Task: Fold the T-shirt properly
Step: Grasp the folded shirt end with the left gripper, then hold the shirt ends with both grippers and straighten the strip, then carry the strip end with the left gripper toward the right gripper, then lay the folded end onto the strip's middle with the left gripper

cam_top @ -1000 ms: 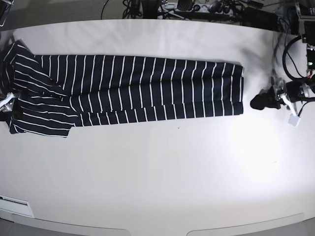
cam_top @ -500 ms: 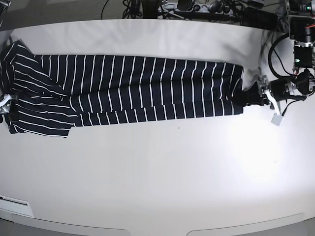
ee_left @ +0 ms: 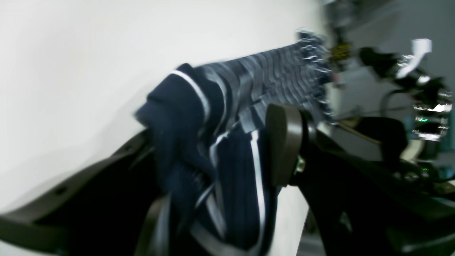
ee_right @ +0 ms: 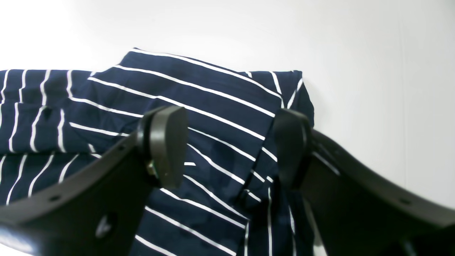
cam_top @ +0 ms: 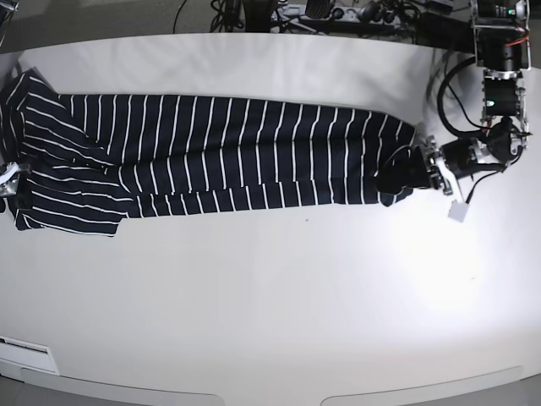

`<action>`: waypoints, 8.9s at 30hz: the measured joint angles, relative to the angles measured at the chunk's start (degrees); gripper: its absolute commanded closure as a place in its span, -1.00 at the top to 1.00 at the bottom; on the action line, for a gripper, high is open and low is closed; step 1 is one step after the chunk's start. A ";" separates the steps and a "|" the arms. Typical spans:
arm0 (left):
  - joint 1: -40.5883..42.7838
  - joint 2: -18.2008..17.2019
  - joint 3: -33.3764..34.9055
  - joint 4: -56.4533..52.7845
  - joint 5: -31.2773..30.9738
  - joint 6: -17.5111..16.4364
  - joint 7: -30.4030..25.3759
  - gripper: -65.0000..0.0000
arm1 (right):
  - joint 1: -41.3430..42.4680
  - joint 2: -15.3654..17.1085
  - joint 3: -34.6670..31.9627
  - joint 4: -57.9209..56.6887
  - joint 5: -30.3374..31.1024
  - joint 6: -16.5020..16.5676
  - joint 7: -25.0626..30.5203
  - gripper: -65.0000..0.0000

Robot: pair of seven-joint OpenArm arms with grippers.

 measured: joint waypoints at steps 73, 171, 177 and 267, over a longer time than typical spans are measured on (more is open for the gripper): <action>1.27 -6.51 -12.81 18.12 15.32 2.03 4.72 -1.00 | -5.57 -9.88 -12.13 0.39 -17.86 -1.01 9.90 -1.00; -1.64 35.39 -2.82 18.05 23.52 -7.63 -13.70 -1.00 | -1.81 -10.64 -11.63 -6.73 -13.03 4.48 8.37 -1.00; -1.64 35.23 0.81 18.05 15.82 -7.45 -15.02 0.19 | -1.79 -10.64 -11.63 -6.73 -11.06 4.48 7.93 -1.00; 4.00 26.64 0.37 30.60 13.22 -4.22 9.60 -1.00 | -1.79 -10.69 -11.63 -6.75 -9.79 5.55 6.86 -1.00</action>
